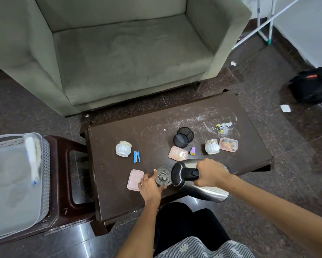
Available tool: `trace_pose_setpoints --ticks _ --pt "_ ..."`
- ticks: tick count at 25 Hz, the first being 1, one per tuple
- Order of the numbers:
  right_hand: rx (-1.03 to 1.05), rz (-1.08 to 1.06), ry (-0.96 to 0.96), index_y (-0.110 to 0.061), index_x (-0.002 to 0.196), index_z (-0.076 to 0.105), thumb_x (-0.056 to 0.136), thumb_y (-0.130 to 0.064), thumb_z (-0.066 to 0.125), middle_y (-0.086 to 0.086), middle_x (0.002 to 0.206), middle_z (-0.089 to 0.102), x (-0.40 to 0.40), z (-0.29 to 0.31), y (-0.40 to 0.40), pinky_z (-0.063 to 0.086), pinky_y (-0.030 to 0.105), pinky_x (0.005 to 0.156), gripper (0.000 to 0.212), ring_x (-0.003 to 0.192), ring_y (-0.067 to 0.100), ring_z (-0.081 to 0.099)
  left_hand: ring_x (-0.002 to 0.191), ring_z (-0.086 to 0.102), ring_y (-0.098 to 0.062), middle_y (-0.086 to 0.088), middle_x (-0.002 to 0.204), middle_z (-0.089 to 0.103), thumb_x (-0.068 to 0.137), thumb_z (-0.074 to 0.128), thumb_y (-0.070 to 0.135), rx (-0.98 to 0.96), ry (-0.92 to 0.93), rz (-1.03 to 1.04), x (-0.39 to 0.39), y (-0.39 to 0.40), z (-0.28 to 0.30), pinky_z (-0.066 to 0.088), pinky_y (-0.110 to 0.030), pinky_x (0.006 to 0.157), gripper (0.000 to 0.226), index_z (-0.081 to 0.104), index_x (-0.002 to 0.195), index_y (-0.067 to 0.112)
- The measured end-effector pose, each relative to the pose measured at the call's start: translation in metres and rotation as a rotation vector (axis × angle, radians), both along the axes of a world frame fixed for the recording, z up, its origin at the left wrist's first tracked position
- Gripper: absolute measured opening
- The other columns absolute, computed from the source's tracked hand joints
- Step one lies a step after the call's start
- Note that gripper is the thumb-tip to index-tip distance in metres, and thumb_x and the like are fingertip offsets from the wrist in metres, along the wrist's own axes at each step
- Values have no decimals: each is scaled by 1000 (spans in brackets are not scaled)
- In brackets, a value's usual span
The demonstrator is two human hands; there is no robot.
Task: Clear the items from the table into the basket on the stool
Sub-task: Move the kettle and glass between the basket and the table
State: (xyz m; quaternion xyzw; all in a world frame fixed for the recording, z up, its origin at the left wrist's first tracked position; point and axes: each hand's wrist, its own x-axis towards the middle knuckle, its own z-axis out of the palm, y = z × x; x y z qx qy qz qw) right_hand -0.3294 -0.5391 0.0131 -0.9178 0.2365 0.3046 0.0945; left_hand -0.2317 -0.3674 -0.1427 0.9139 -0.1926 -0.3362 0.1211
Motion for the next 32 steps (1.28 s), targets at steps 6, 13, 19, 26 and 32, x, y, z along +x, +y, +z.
trace_pose_setpoints --ticks 6,13,19,26,32 --pt "7 7 -2 -10 53 34 69 -29 60 4 52 37 2 4 3 21 23 40 36 58 28 43 124 43 -23 -6 132 47 73 74 42 21 -15 -1 0 -2 0 32 -36 100 74 40 138 35" --pt "13 24 -8 -10 52 27 70 -25 61 3 52 30 9 12 3 18 24 41 41 46 19 30 125 41 -24 -8 132 46 72 74 42 35 -20 3 -1 -3 3 32 -37 99 74 40 138 35" --pt "18 32 -23 -11 52 28 69 -25 62 3 51 30 10 11 1 18 23 40 41 57 28 39 125 40 -24 -7 134 44 71 75 44 41 -25 9 0 -3 3 32 -37 99 74 41 136 36" --pt "24 21 -12 -10 51 28 68 -24 62 3 50 32 12 11 -1 19 22 41 40 43 17 28 128 38 -24 -9 137 42 71 75 44 46 -23 13 0 -4 3 32 -38 101 74 41 137 36" --pt "38 28 -11 -11 52 27 68 -24 62 2 50 32 13 12 2 19 23 41 41 43 16 28 127 38 -24 -8 137 42 71 76 41 38 -21 31 1 -4 3 32 -37 100 73 43 135 37"
